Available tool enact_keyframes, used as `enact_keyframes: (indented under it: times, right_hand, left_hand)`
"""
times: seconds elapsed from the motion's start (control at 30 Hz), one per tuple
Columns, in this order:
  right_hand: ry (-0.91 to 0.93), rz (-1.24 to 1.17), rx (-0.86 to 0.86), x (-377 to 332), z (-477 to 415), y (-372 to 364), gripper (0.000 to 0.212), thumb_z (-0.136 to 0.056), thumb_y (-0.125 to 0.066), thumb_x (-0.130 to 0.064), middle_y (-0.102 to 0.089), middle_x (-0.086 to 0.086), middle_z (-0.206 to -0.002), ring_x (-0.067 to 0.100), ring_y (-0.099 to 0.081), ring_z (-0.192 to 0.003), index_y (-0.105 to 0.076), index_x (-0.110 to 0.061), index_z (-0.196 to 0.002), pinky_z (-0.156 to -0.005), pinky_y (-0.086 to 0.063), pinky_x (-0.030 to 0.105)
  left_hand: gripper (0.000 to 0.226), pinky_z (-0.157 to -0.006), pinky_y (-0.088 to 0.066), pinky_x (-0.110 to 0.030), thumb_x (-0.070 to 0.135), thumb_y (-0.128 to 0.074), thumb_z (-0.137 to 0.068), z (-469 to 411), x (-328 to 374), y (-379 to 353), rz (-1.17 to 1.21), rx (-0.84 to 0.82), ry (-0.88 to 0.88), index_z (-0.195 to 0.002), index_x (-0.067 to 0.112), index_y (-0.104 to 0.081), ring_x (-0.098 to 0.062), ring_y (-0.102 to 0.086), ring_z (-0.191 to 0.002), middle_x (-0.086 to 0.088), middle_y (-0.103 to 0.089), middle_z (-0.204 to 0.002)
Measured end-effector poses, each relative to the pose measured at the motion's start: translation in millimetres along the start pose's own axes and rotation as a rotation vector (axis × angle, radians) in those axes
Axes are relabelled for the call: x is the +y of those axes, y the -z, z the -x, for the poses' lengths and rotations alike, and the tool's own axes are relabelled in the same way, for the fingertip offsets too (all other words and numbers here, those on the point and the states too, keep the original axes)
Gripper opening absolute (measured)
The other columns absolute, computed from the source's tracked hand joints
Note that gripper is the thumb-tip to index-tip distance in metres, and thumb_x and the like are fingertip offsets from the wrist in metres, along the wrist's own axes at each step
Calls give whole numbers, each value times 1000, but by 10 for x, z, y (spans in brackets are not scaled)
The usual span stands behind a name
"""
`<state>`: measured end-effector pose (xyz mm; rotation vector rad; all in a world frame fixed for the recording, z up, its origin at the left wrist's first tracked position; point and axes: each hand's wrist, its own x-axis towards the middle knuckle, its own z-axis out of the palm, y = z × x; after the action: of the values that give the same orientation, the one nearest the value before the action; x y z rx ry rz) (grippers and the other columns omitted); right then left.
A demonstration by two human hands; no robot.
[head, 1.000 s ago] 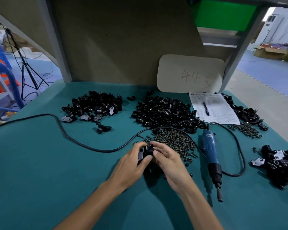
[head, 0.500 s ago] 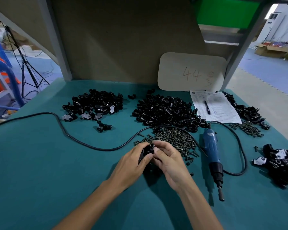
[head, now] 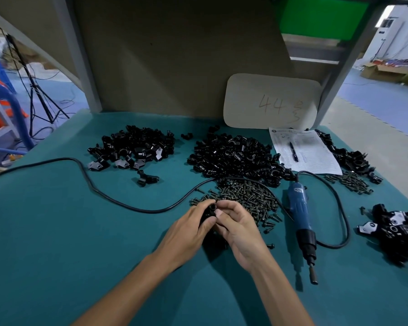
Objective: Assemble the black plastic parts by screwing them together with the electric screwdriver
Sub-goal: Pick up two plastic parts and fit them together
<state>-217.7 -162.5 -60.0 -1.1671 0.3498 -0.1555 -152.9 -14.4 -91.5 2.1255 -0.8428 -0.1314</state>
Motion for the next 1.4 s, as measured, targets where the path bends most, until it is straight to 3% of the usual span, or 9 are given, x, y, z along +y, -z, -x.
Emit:
enact_keyframes:
  times: [0.1,0.33,0.6,0.87,1.0,1.1,1.17,1.23,1.4]
  right_hand:
    - [-4,-21,0,4,-6,-3,20,-99,-62,-1,-73,7,-109,15,-73,-98,-64,-6,-118,-81,-58,25]
    - [-10,-28,3,15,-24,-14,19,-99,-62,-2,-71,8,-108,14,-72,-96,-64,-6,-117,-81,-57,25]
    - [-23,-65,-3,22,-42,-22,20,-100,-61,0,-71,13,-115,19,-74,-100,-62,-4,-119,-81,-58,26]
    - [-16,-5,7,20,-36,-31,18,-100,-61,-2,-74,9,-109,17,-74,-97,-62,-6,-118,-79,-58,26]
    - [66,321,15,-104,-87,77,15,-100,-65,-12,-74,4,-108,16,-72,-102,-66,-15,-114,-83,-58,26]
    - [266,1071,226,-243,-239,334,14,-100,-65,-22,-68,-4,-110,16,-62,-106,-68,-23,-114,-93,-51,32]
    - [282,1412,305,-288,-331,508,20,-103,-60,-27,-62,2,-118,25,-53,-112,-66,-24,-122,-98,-44,38]
    - [248,1561,279,-281,-410,614,24,-105,-55,-30,-60,6,-123,28,-52,-113,-66,-22,-125,-102,-38,40]
    - [302,1727,196,-240,-499,613,22,-107,-49,-23,-61,7,-121,27,-55,-105,-64,-18,-121,-94,-44,38]
  left_hand:
    - [47,-94,-54,-43,73,-24,-100,-1,15,-1,0,-5,3,-143,55,-27,-8,-57,-118,16,-52,-140]
    - [46,-98,-52,-41,70,-26,-101,10,30,14,-3,-1,3,-145,56,-25,-7,-54,-124,16,-48,-146]
    - [44,-93,-54,-43,70,-27,-101,8,41,15,14,-6,8,-142,52,-31,-9,-58,-117,15,-53,-136]
    - [43,-92,-54,-42,67,-27,-102,-4,30,1,3,-15,27,-142,51,-31,-9,-57,-115,15,-53,-135]
    - [43,-92,-53,-43,69,-26,-101,-10,8,-10,15,-5,46,-141,54,-29,-10,-57,-114,13,-54,-134]
    - [44,-93,-52,-42,73,-22,-99,-3,-7,-16,5,-10,47,-140,56,-26,-10,-56,-113,14,-53,-133]
    - [43,-90,-53,-39,74,-20,-99,3,-8,-24,-11,-15,40,-139,58,-23,-7,-56,-110,14,-52,-133]
    - [43,-88,-53,-36,75,-19,-98,4,-8,-27,-14,-18,38,-138,59,-21,-6,-56,-108,15,-52,-132]
    - [43,-89,-52,-35,74,-19,-99,9,2,-20,-17,-13,40,-139,58,-20,-7,-55,-110,16,-51,-133]
